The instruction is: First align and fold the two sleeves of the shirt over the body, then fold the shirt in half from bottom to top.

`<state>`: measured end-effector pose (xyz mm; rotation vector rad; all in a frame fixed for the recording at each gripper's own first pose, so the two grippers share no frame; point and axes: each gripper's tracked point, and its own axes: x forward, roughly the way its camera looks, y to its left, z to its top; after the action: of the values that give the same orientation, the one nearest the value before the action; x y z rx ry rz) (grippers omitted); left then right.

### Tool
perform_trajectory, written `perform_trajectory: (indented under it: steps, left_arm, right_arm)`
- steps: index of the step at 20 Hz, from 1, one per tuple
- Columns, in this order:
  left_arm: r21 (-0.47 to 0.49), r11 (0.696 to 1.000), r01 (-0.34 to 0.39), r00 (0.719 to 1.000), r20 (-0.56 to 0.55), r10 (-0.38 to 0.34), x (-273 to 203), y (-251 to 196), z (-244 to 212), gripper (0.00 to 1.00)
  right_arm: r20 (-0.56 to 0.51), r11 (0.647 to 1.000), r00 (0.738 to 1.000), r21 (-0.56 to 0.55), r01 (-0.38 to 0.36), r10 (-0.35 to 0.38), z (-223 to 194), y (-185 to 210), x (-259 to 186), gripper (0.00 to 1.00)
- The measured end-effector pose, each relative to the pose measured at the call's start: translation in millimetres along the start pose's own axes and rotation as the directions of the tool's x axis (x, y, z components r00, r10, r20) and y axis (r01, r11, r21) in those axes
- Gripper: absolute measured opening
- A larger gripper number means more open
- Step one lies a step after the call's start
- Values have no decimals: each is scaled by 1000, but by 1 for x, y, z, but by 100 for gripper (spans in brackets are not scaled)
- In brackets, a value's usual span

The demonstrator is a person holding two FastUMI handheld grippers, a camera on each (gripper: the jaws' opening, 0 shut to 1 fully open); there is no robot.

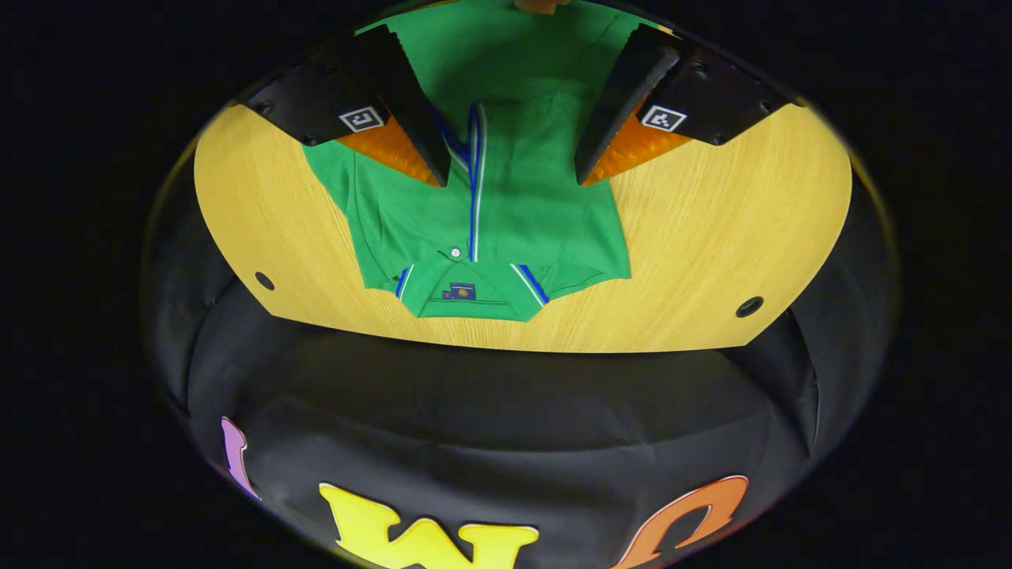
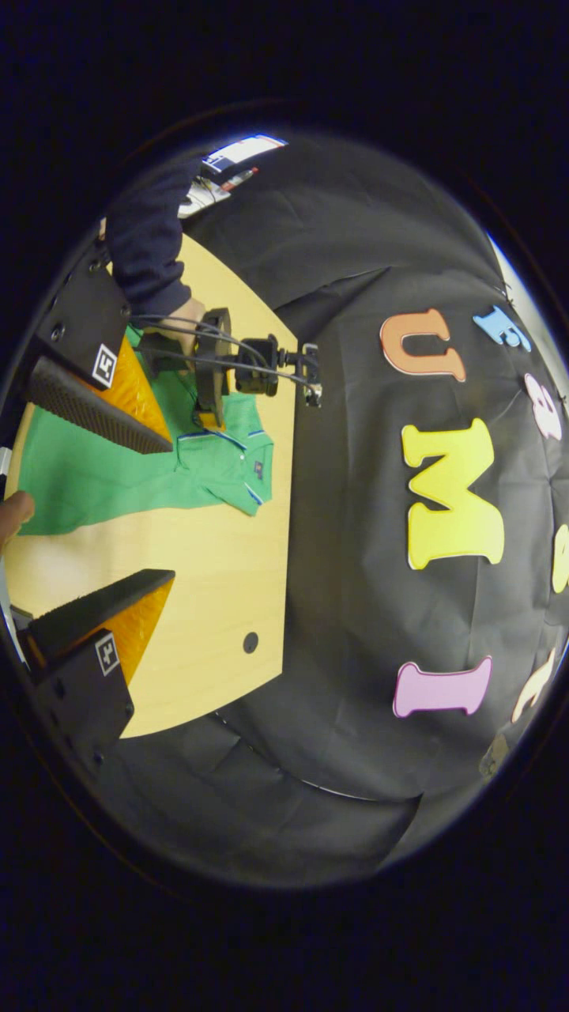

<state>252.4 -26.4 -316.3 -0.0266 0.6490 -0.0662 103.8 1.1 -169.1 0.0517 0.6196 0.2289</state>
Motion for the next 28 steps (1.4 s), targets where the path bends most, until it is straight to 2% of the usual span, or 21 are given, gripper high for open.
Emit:
perform_trajectory:
  steps: [8, 11, 17, 18, 24, 28]
  left_arm:
    - [18, 1000, -9, 1000, -11, 9, -75, 54, -46, 100]
    - [0, 1000, -7, 1000, -21, 7, -106, 70, -70, 100]
    - [-13, 1000, -17, 999, -51, 16, -164, 97, -123, 100]
    - [-14, 1000, -18, 998, -55, 17, -172, 100, -132, 100]
    - [1, 1000, 27, 987, -156, -26, -209, 98, -183, 100]
    - [11, 999, 52, 960, -276, -47, -225, 98, -224, 100]
  right_arm:
    - [-22, 999, 1000, -44, 20, -20, -34, 31, 5, 92]
    - [-66, 999, 998, -33, 21, -23, -58, 37, 9, 96]
    - [-156, 997, 986, -56, 51, -59, -113, 25, 20, 93]
    - [-176, 997, 982, -58, 54, -64, -122, 21, 21, 96]
    - [-329, 996, 940, 0, 94, -89, -186, -6, 12, 93]
    - [-430, 993, 898, 27, 117, -94, -228, -17, 7, 96]
